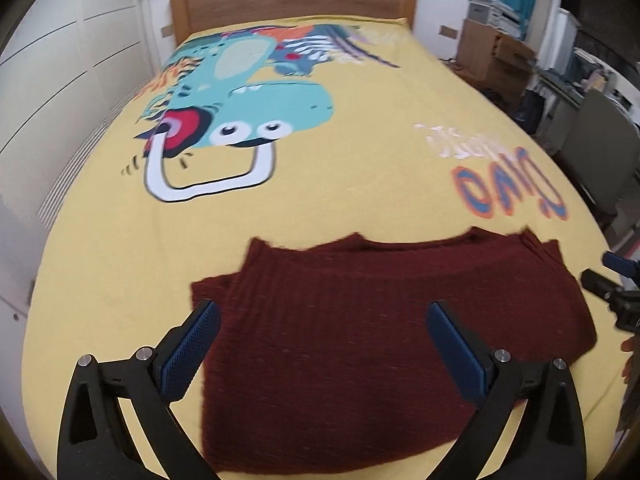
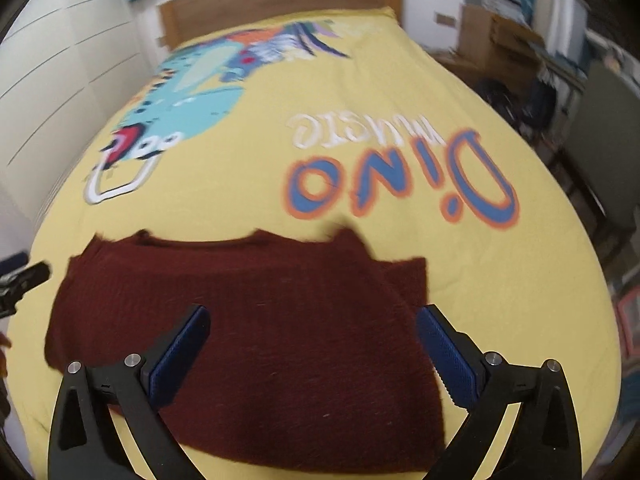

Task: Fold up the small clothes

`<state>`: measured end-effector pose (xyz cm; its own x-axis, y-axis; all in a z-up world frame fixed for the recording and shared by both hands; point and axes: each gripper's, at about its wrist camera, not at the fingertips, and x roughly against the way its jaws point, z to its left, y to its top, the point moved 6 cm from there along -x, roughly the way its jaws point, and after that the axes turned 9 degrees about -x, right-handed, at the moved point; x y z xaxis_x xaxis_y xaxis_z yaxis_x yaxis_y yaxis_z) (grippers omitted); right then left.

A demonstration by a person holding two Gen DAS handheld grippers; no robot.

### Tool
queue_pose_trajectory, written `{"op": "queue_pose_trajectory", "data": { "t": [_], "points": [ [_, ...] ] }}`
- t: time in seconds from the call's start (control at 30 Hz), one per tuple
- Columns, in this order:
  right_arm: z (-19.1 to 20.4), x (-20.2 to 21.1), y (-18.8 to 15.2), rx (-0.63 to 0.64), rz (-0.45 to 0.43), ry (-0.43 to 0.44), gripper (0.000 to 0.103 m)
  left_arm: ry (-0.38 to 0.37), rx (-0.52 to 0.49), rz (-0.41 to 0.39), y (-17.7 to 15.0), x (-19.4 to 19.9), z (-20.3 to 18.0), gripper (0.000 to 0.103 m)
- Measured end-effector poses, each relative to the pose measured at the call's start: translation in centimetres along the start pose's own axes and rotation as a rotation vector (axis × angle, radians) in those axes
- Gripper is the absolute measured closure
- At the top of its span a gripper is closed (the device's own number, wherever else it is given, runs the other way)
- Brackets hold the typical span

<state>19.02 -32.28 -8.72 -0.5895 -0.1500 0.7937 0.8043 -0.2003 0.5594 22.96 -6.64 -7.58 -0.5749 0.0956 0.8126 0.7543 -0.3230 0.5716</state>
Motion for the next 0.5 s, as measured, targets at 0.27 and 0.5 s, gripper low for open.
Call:
{"op": "queue_pose_trajectory", "data": {
  "t": [0.27, 0.5],
  "points": [
    [4.8, -0.2, -4.8, 0.091, -0.038, 0.016, 0.000, -0.033, -0.066, 0.042, -3.8, -2.4, -3.6, 0.001],
    [5.2, -4.1, -10.0, 0.085, 0.040, -0.030, 0.000, -0.026, -0.054, 0.134, -8.8, -6.1, -4.1, 0.001]
  ]
}}
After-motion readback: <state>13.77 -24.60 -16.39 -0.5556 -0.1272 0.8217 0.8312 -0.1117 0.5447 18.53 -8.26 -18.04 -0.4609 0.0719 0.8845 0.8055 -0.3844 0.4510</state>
